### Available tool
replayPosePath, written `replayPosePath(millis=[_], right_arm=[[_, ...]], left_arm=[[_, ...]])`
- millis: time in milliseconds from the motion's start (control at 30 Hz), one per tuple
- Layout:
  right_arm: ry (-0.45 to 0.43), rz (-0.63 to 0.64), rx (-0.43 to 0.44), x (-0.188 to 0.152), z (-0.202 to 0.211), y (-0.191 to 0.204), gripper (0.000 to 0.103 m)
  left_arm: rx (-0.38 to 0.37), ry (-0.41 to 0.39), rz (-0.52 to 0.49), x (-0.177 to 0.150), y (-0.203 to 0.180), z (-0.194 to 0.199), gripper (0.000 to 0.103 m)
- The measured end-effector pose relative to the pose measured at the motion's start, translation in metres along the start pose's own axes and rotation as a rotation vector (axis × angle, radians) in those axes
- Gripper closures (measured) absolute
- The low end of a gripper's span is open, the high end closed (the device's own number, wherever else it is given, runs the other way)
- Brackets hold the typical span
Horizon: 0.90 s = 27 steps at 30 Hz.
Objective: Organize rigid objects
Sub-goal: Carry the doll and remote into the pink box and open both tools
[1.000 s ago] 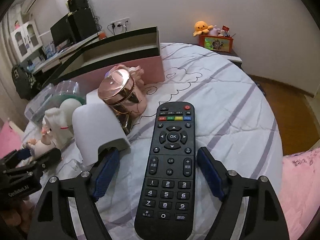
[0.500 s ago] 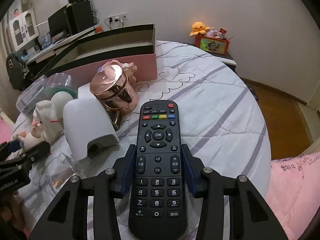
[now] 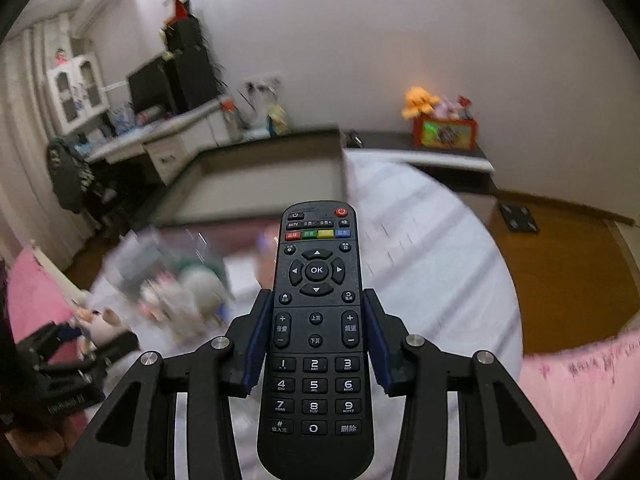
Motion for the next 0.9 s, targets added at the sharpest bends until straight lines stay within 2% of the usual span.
replayPosePath(millis=[167, 300, 367, 500, 533, 700, 733, 767, 800, 833, 900], right_arm=[[-0.051, 0.084, 0.053, 0.064, -0.013, 0.031, 0.059], [-0.028, 0.095, 0.083, 0.102, -0.052, 0.045, 0.059], [-0.003, 0.089, 0.080, 0.113, -0.074, 0.046, 0.058], [0.059, 0.063, 0.068, 0.122, -0.110, 0.041, 0.058], [0.071, 0.060, 0.063, 0.121, -0.116, 0.040, 0.058], [0.121, 0.040, 0.047, 0.118, -0.140, 0.034, 0.057], [0.121, 0.033, 0.047, 0.119, -0.141, 0.031, 0.055], [0.118, 0.023, 0.040, 0.119, -0.140, 0.028, 0.043], [0.109, 0.015, 0.035, 0.119, -0.138, 0.026, 0.025], [0.095, 0.008, 0.033, 0.119, -0.135, 0.024, 0.019], [0.066, 0.003, 0.020, 0.118, -0.125, 0.022, 0.018]], left_arm=[[0.027, -0.095, 0.003, 0.055, 0.013, 0.012, 0.021], [0.063, -0.108, 0.012, 0.114, 0.026, -0.015, 0.021], [0.078, -0.089, 0.015, 0.140, 0.031, -0.037, 0.020], [0.095, -0.020, 0.021, 0.166, 0.037, -0.081, 0.020], [0.081, 0.011, 0.026, 0.172, 0.038, -0.095, 0.021], [0.108, 0.073, 0.000, 0.179, 0.035, -0.126, 0.020], [0.120, 0.071, -0.001, 0.180, 0.036, -0.127, 0.019], [0.129, 0.066, 0.000, 0.180, 0.036, -0.125, 0.012], [0.133, 0.053, 0.003, 0.181, 0.036, -0.122, 0.004], [0.133, 0.032, 0.006, 0.180, 0.035, -0.115, 0.000], [0.139, -0.008, 0.010, 0.176, 0.036, -0.101, 0.000]])
Point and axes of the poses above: each gripper's, at about its wrist camera, not at the fingertips, and z roughly against the way its jaws point, y to its left, x to its top, the point moved 4 cm from there along -z, roughly the way its jaws point, and after that the axes turned 9 degrees about y, right-handed, at the moved point
